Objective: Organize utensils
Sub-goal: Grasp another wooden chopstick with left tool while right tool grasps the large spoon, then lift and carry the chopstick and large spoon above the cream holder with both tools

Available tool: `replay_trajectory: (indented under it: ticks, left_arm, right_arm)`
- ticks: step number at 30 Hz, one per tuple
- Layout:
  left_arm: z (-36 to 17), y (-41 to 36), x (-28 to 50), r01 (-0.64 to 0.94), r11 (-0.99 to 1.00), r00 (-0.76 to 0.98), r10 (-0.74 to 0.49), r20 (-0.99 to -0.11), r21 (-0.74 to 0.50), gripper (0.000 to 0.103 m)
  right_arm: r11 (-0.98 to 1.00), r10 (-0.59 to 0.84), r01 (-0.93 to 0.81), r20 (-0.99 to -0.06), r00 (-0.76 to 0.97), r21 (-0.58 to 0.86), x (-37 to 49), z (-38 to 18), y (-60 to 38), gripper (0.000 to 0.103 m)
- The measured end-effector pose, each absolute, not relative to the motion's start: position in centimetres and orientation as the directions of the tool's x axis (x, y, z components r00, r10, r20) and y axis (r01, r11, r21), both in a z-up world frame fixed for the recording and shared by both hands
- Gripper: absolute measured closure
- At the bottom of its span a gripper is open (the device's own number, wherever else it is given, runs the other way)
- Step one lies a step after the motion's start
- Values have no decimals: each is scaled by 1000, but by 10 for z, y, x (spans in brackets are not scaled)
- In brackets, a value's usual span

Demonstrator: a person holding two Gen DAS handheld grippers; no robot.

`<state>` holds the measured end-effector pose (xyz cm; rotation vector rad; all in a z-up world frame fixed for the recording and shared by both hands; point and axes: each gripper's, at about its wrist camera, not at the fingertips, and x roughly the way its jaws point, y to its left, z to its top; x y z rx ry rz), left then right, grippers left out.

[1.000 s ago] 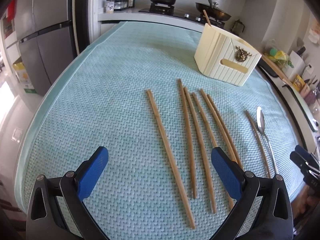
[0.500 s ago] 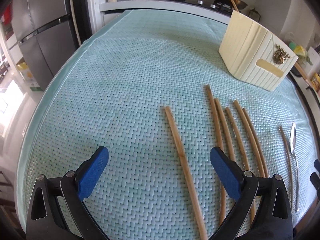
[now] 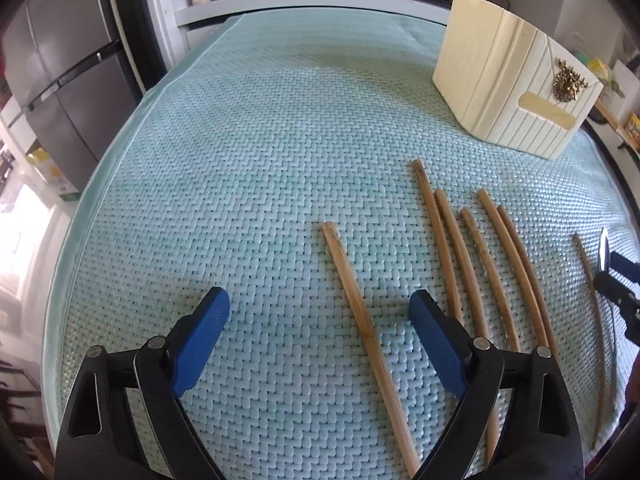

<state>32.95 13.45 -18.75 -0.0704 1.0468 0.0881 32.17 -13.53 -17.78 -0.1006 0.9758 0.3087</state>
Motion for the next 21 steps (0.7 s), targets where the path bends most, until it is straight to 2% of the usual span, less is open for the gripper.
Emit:
replay_trajectory:
  ticks: [1, 3, 5, 7, 9, 11, 16, 21]
  left_arm:
    - [-186, 133, 331, -98, 995, 494, 32, -869, -19, 20]
    - [-183, 132, 337, -77, 997, 485, 12, -875, -29, 30]
    - [-182, 131, 339, -59, 997, 479, -8, -878, -41, 37]
    - [-181, 131, 344, -51, 998, 479, -13, -878, -43, 53]
    - [-180, 136, 350, -44, 996, 473, -50, -879, -81, 82]
    - [-180, 141, 353, -47, 989, 464, -101, -880, -138, 94]
    - [-176, 149, 355, -52, 980, 488, -144, -861, -194, 98]
    - [-143, 150, 342, -37, 974, 566, -164, -808, -224, 98]
  right_arm:
    - [951, 215, -304, -827, 519, 57, 325, -177, -134, 42]
    - [951, 211, -306, -831, 514, 52, 329, -177, -130, 57]
    - [950, 200, -312, -830, 521, 33, 331, -178, -126, 61]
    - [948, 208, -317, -829, 520, 39, 332, -177, -125, 61]
    - [946, 222, -318, -828, 514, 56, 335, -176, -127, 61]
    - [945, 244, -318, -824, 511, 83, 335, -175, -130, 61]
    - [941, 296, -304, -800, 523, 149, 333, -164, -144, 61]
    - [927, 348, -325, -751, 561, 187, 321, -131, -152, 61]
